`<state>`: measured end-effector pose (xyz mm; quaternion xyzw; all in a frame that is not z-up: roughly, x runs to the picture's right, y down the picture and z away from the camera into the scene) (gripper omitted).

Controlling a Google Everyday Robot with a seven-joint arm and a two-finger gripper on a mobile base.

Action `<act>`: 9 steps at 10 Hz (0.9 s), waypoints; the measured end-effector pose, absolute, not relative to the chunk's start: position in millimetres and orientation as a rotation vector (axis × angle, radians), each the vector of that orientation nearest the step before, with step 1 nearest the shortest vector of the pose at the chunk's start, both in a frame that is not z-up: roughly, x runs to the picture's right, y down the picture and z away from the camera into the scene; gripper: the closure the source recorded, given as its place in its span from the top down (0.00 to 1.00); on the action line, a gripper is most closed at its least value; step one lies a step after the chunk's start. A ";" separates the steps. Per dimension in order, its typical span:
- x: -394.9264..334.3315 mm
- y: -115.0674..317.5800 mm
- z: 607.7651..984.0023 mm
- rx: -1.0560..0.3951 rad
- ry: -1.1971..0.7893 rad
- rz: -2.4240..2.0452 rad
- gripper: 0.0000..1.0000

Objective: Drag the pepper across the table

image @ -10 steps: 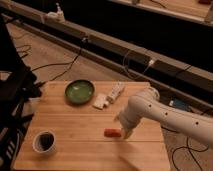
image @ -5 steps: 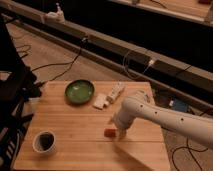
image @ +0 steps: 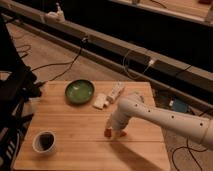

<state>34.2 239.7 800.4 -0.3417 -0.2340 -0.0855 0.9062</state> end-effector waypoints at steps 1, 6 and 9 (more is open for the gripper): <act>33.9 241.2 802.3 -0.710 -0.486 -0.176 0.22; 39.0 238.7 807.1 -0.708 -0.483 -0.179 0.00; 57.3 231.4 803.6 -0.691 -0.444 -0.186 0.00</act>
